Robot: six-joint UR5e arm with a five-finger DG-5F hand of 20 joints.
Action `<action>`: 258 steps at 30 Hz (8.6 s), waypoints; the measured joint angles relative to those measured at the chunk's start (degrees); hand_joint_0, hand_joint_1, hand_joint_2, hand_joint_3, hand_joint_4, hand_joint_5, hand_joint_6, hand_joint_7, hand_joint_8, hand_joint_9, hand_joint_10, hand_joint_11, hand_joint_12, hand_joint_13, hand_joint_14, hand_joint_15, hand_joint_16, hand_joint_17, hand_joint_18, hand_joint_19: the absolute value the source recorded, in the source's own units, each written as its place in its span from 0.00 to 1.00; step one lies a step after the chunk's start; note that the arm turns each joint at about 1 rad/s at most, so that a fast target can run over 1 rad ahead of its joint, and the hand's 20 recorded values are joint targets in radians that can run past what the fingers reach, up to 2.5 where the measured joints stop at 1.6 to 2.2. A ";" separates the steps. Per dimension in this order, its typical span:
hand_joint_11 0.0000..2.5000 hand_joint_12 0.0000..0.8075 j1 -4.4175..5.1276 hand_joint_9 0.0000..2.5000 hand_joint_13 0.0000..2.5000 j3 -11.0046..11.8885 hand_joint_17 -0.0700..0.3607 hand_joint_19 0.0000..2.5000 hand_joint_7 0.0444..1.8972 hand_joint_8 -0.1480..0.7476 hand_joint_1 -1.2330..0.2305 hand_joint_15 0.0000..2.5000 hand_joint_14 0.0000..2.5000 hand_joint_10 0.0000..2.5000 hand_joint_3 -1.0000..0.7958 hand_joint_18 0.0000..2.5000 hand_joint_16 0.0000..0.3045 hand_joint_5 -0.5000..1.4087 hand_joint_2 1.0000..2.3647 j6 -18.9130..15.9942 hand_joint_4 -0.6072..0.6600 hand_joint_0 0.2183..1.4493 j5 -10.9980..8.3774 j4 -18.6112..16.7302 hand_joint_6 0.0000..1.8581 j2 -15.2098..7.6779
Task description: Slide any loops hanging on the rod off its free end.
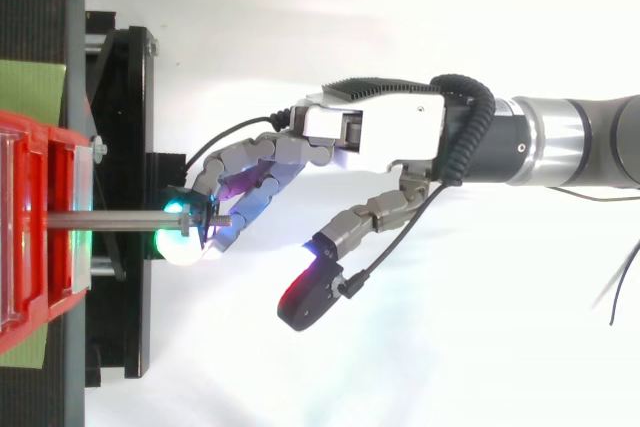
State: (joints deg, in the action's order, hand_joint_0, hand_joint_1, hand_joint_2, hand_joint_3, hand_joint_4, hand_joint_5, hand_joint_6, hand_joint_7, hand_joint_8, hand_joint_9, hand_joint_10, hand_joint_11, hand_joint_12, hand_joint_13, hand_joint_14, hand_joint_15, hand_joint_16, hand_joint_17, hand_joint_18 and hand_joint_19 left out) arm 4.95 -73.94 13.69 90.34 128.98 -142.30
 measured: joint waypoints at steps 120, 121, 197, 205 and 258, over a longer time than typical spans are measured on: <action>0.10 0.36 -4.92 0.37 0.27 10.15 0.36 0.12 0.64 0.47 0.37 0.03 0.00 0.00 0.29 0.26 0.12 0.21 0.00 -1.56 0.67 0.34 8.38 -0.73 0.27 -4.92; 0.10 0.36 -4.81 0.37 0.27 10.14 0.36 0.12 0.64 0.47 0.37 0.03 0.00 0.00 0.29 0.26 0.12 0.21 0.00 -1.57 0.66 0.34 8.14 -0.75 0.27 -4.96; 0.14 0.37 -4.53 0.36 0.28 11.88 0.36 0.15 0.51 0.48 0.34 0.05 0.00 0.00 0.40 0.29 0.13 0.16 0.01 -1.23 0.60 0.33 9.65 0.94 0.45 -5.03; 0.14 0.36 -4.57 0.37 0.28 11.97 0.37 0.16 0.54 0.49 0.34 0.05 0.00 0.00 0.43 0.29 0.13 0.17 0.01 -1.21 0.60 0.31 9.67 0.76 0.46 -5.02; 0.14 0.39 -5.60 0.38 0.28 5.73 0.40 0.14 0.56 0.53 0.36 0.04 0.00 0.00 0.51 0.31 0.15 0.17 0.01 3.27 0.57 0.32 14.14 13.73 0.49 3.41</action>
State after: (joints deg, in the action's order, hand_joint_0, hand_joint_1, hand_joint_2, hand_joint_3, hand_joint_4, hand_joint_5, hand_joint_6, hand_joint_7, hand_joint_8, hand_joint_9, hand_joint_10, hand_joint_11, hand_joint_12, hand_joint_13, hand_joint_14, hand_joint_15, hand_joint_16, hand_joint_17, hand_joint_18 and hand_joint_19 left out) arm -0.65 -68.20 16.96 104.48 142.71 -138.88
